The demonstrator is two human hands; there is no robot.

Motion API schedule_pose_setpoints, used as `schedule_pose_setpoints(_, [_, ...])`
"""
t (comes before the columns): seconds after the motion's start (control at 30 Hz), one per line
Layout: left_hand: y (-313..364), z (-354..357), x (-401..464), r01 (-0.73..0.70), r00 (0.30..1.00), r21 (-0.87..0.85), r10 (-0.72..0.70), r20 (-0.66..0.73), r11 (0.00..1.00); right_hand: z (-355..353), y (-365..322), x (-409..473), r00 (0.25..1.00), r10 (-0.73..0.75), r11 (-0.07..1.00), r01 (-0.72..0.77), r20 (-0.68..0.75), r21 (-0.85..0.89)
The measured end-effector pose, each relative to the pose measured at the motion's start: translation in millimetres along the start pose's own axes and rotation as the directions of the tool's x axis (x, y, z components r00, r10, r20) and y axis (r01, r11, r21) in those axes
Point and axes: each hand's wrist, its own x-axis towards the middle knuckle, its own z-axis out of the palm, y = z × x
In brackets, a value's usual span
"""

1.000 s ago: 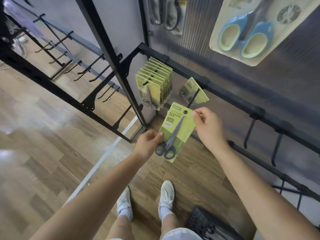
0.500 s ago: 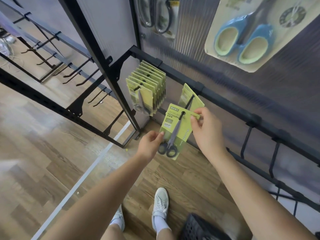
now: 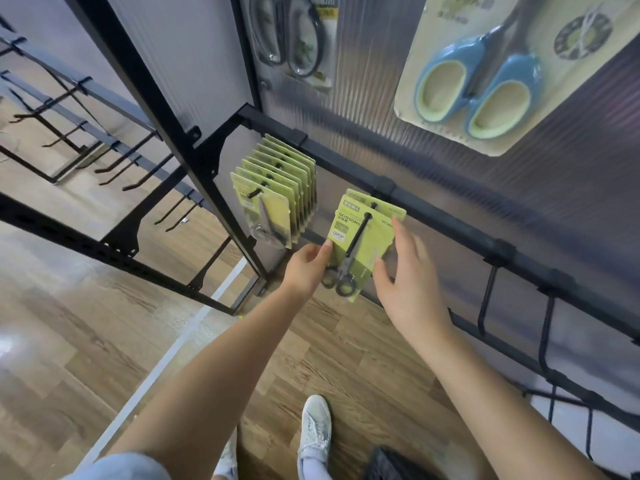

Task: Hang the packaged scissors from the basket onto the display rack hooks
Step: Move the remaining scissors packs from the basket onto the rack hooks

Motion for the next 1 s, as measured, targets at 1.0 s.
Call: schedule_pose_setpoints(1.0, [101.9, 27.7, -276.6, -0.781, 0.568, 0.342, 0.366, 0.737, 0.523, -141.5, -100.4, -289.3, 0.568, 0.599, 0.707, -0.707, -0.564, 0.039])
